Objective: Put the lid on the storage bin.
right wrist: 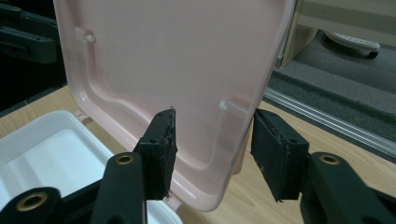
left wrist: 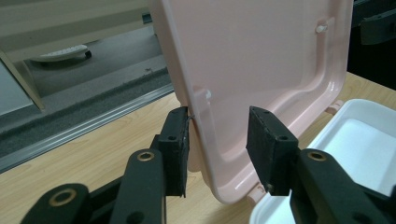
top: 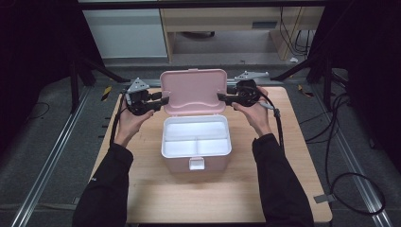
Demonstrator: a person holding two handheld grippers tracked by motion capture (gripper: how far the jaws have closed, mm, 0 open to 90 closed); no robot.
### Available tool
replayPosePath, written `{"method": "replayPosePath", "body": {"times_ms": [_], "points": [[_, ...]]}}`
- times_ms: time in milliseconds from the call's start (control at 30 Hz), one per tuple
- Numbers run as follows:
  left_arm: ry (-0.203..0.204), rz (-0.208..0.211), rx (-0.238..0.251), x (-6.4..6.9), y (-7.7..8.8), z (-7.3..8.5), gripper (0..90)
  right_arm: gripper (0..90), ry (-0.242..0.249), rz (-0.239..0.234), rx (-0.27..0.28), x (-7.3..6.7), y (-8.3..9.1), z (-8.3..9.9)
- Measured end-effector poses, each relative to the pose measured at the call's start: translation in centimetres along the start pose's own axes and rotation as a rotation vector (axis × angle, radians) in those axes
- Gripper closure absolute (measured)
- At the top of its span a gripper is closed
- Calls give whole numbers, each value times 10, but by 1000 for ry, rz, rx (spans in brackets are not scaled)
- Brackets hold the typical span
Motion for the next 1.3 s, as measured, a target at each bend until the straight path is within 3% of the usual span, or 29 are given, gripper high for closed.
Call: {"method": "replayPosePath", "body": {"times_ms": [167,267,433,733,1300], "points": [[-5,4,-4,6,8,2,621,557,20,12,-10,-8,13,0],[14,-1,-9,10,14,2,650,595,26,12,-16,-11,19,2],[-1,-19,-25,16,20,2,677,640,50,24,-44,-15,26,5],[-14,-16,-25,30,36,10,714,734,87,46,-89,-25,37,13],[-77,-31,-54,56,56,32,720,777,100,25,-90,-47,60,41]]}}
Point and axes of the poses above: each handheld gripper's, and its own axes: y roughly backward along the jaws, z roughly out of its underside, x roughly to its right, the point moved 7 cm from there along -y, roughly forward along the jaws, and after that the axes turned 2 degrees about x, right-handed, at the moved point
